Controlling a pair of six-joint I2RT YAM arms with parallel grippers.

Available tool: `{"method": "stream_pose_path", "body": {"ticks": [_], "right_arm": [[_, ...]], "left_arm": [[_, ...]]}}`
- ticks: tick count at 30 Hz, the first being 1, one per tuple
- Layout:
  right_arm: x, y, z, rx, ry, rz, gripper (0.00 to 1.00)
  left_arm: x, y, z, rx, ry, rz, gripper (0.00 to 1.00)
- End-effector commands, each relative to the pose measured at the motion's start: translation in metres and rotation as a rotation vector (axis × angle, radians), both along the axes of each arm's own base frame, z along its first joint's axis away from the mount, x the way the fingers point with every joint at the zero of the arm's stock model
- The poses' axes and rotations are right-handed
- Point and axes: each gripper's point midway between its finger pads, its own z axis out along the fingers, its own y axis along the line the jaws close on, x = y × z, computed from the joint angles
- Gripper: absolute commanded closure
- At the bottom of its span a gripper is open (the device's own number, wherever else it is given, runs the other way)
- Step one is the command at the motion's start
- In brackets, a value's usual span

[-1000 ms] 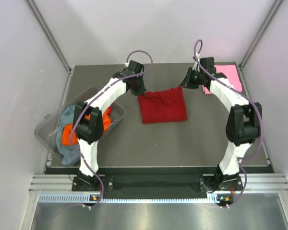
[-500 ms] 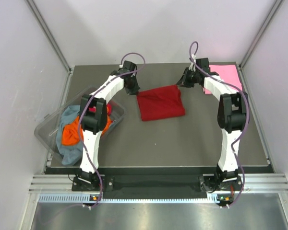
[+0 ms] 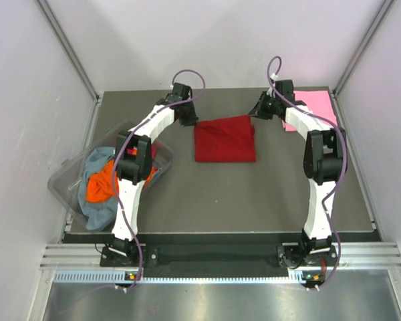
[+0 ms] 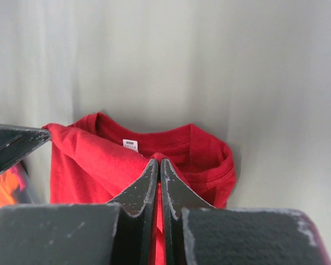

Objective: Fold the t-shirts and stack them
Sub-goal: Fold the tshirt

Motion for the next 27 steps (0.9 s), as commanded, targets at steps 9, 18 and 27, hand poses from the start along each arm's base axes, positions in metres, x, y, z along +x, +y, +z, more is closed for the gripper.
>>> {"method": "stream_pose_path", "body": {"ticks": [9, 18, 27], "right_arm": [[0.009, -0.033, 0.064, 0.032, -0.182, -0.112, 1.0], [0.029, -0.025, 0.022, 0.1, -0.116, -0.022, 1.0], [0.033, -0.029, 0.011, 0.104, -0.099, -0.018, 1.0]], "left_arm": [[0.032, -0.029, 0.078, -0.208, -0.241, -0.046, 0.82], [0.034, -0.012, 0.074, -0.116, -0.243, -0.006, 0.79], [0.026, -0.026, 0.065, -0.09, -0.265, -0.224, 0.66]]}}
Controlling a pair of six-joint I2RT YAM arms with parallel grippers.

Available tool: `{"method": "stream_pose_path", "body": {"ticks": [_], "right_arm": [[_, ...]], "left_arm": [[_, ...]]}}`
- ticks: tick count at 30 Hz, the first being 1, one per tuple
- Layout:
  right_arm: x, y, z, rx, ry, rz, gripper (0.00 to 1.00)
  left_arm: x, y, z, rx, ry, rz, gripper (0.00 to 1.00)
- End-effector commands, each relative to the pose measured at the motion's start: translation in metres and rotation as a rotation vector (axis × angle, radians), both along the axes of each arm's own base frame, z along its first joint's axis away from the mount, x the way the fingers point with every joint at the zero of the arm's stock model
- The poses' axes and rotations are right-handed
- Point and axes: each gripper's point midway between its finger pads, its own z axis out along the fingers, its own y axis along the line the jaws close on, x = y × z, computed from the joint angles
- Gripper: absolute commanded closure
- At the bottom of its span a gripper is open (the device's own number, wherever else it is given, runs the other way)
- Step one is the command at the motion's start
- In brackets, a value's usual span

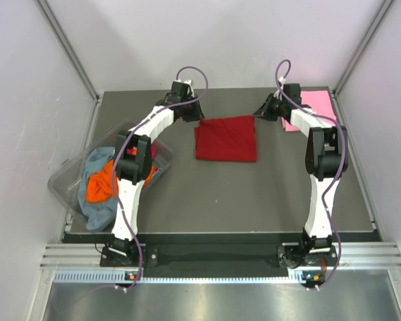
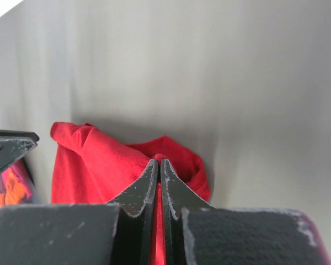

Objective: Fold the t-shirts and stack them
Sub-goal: Fold the tshirt

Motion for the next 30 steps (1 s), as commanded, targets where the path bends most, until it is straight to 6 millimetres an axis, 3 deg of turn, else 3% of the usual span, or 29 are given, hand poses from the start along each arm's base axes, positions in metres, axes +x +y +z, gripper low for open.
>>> {"method": "stream_pose_path", "body": {"ticks": [1, 30], "right_arm": [[0.018, -0.005, 0.032, 0.015, -0.109, 0.011, 1.0], [0.026, -0.008, 0.024, 0.034, -0.106, 0.023, 1.0]], "left_arm": [[0.008, -0.003, 0.044, -0.002, -0.128, -0.09, 0.66], [0.013, -0.008, -0.023, 0.078, -0.113, -0.243, 0.55]]}}
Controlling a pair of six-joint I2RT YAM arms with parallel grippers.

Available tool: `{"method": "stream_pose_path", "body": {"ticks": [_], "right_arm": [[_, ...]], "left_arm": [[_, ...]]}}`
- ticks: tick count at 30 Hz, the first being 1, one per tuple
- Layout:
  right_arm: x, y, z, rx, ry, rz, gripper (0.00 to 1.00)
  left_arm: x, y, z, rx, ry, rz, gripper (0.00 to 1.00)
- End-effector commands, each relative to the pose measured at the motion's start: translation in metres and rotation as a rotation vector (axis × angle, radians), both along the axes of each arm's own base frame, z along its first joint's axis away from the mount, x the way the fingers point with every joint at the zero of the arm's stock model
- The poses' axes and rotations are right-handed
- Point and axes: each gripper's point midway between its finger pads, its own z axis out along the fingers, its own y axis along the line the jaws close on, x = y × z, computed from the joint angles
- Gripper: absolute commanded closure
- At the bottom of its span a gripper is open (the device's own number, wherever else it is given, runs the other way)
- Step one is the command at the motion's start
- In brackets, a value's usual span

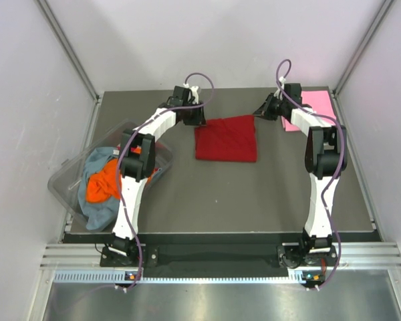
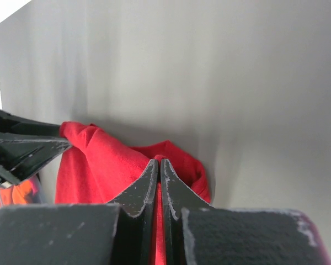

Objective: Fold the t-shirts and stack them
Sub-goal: Fold the tshirt

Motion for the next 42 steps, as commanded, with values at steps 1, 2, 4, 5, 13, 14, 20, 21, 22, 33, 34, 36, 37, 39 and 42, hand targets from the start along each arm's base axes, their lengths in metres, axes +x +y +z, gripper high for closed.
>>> {"method": "stream_pose_path", "body": {"ticks": [1, 2, 4, 5, 13, 14, 20, 21, 22, 33, 34, 36, 37, 39, 42], "right_arm": [[0.021, -0.007, 0.025, 0.004, -0.103, -0.002, 1.0], [0.02, -0.007, 0.023, 0.004, -0.099, -0.002, 1.0], [0.021, -0.007, 0.022, 0.006, -0.099, -0.001, 1.0], [0.02, -0.007, 0.022, 0.004, -0.099, 0.002, 1.0], [0.021, -0.004, 0.02, 0.012, -0.098, 0.015, 1.0], [0.021, -0.004, 0.02, 0.012, -0.099, 0.017, 1.0], [0.022, -0.005, 0.035, 0.022, -0.132, 0.011, 1.0], [0.022, -0.004, 0.038, 0.023, -0.137, 0.012, 1.0], [0.022, -0.004, 0.038, 0.026, -0.137, 0.01, 1.0], [0.027, 0.001, 0.038, 0.074, -0.156, -0.004, 1.0], [0.028, 0.001, 0.038, 0.075, -0.155, -0.005, 1.0], [0.029, 0.0, 0.033, 0.078, -0.151, -0.008, 1.0], [0.03, 0.001, 0.034, 0.08, -0.157, -0.007, 1.0], [0.032, 0.002, 0.029, 0.085, -0.148, -0.011, 1.0], [0.036, 0.003, 0.023, 0.099, -0.14, -0.002, 0.94]], "left_arm": [[0.013, -0.006, 0.009, -0.024, -0.056, -0.039, 0.55], [0.015, -0.007, 0.012, -0.029, -0.064, -0.04, 0.55], [0.017, -0.008, 0.006, -0.03, -0.059, -0.038, 0.55], [0.019, -0.007, 0.007, -0.031, -0.062, -0.037, 0.55], [0.023, -0.015, 0.024, -0.079, -0.09, -0.038, 0.9], [0.024, -0.015, 0.027, -0.081, -0.093, -0.029, 0.96], [0.022, -0.004, 0.051, -0.107, -0.113, 0.09, 1.0], [0.023, -0.001, 0.06, -0.11, -0.128, 0.116, 1.0], [0.021, 0.001, 0.056, -0.104, -0.121, 0.126, 1.0], [0.025, 0.018, 0.056, -0.078, -0.126, 0.243, 1.0], [0.025, 0.02, 0.055, -0.072, -0.127, 0.258, 1.0], [0.027, 0.024, 0.053, -0.066, -0.13, 0.284, 1.0], [0.028, 0.024, 0.053, -0.069, -0.13, 0.288, 1.0], [0.029, 0.025, 0.045, -0.064, -0.112, 0.309, 1.0], [0.031, 0.024, 0.035, -0.053, -0.079, 0.315, 1.0]]}}
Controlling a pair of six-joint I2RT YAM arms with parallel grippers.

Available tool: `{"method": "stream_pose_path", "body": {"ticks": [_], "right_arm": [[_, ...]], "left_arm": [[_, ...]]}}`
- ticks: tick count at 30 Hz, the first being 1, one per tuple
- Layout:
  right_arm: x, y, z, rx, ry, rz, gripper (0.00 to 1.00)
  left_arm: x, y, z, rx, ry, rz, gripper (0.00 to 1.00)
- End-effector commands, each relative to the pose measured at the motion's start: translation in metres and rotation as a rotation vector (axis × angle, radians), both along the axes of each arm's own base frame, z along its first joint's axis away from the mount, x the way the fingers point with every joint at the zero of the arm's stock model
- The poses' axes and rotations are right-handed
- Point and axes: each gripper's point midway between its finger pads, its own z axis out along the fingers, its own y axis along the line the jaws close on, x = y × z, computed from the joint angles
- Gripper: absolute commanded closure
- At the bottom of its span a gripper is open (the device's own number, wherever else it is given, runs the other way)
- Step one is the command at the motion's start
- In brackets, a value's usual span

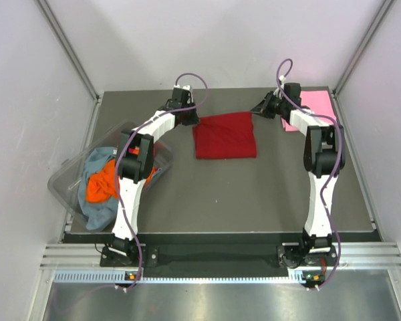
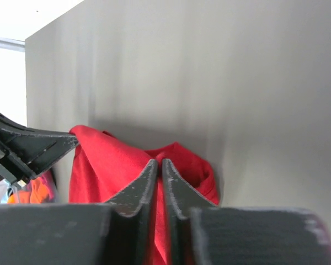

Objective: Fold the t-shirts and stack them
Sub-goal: Fold the tshirt

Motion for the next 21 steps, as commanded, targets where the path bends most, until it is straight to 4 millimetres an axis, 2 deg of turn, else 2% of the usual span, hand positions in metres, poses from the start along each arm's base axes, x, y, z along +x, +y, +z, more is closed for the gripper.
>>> {"method": "stream_pose_path", "body": {"ticks": [1, 2, 3, 4, 5, 7, 8, 9, 10, 11, 12, 13, 14, 15, 16, 17, 18, 19, 21], "right_arm": [[0.024, -0.004, 0.02, 0.019, -0.099, -0.002, 0.9], [0.023, -0.004, 0.016, 0.016, -0.08, 0.002, 0.86], [0.024, -0.006, 0.016, 0.003, -0.084, 0.005, 0.78], [0.02, -0.008, 0.014, -0.008, -0.056, 0.006, 0.75], [0.018, -0.01, 0.024, -0.014, -0.066, 0.007, 0.73], [0.013, -0.021, 0.025, -0.047, -0.064, -0.012, 0.64], [0.007, -0.024, 0.038, -0.056, -0.072, -0.017, 0.63], [0.003, -0.027, 0.042, -0.064, -0.075, -0.014, 0.6], [-0.008, -0.029, 0.037, -0.071, -0.047, -0.01, 0.58], [-0.015, -0.029, 0.05, -0.077, -0.057, -0.008, 0.57], [-0.022, -0.029, 0.052, -0.091, -0.058, 0.005, 0.55], [-0.036, -0.027, 0.044, -0.088, -0.022, 0.023, 0.53], [-0.043, -0.027, 0.056, -0.09, -0.037, 0.031, 0.51], [-0.051, -0.026, 0.055, -0.103, -0.033, 0.049, 0.47], [-0.064, -0.026, 0.046, -0.111, 0.009, 0.063, 0.46], [-0.071, -0.025, 0.052, -0.121, 0.005, 0.074, 0.46], [-0.077, -0.026, 0.05, -0.142, 0.007, 0.094, 0.46], [-0.087, -0.026, 0.043, -0.149, 0.042, 0.107, 0.47], [-0.099, -0.021, 0.042, -0.162, 0.047, 0.147, 0.5]], "left_arm": [[0.021, 0.007, 0.036, -0.01, -0.081, 0.064, 0.9], [0.021, 0.007, 0.036, -0.014, -0.079, 0.063, 0.83], [0.02, 0.007, 0.039, -0.015, -0.079, 0.069, 0.8], [0.019, 0.008, 0.042, -0.017, -0.079, 0.068, 0.77], [0.018, 0.008, 0.053, -0.022, -0.093, 0.068, 0.73], [0.014, 0.009, 0.062, -0.014, -0.096, 0.062, 0.68], [0.012, 0.009, 0.068, -0.013, -0.1, 0.054, 0.65], [0.009, 0.009, 0.081, -0.012, -0.114, 0.046, 0.65], [0.003, 0.008, 0.082, -0.01, -0.098, 0.037, 0.64], [-0.002, 0.007, 0.086, -0.011, -0.093, 0.029, 0.64], [-0.009, 0.003, 0.099, -0.013, -0.104, 0.008, 0.64], [-0.018, 0.001, 0.095, -0.003, -0.083, -0.005, 0.65], [-0.029, -0.004, 0.092, 0.008, -0.062, -0.023, 0.65], [-0.038, -0.006, 0.104, 0.006, -0.073, -0.04, 0.66], [-0.051, -0.008, 0.095, 0.011, -0.047, -0.057, 0.67], [-0.059, -0.017, 0.108, -0.014, -0.072, -0.086, 0.68], [-0.067, -0.02, 0.105, -0.022, -0.064, -0.102, 0.69], [-0.078, -0.021, 0.094, -0.018, -0.037, -0.116, 0.7], [-0.091, -0.028, 0.092, -0.029, -0.03, -0.14, 0.71]]}}
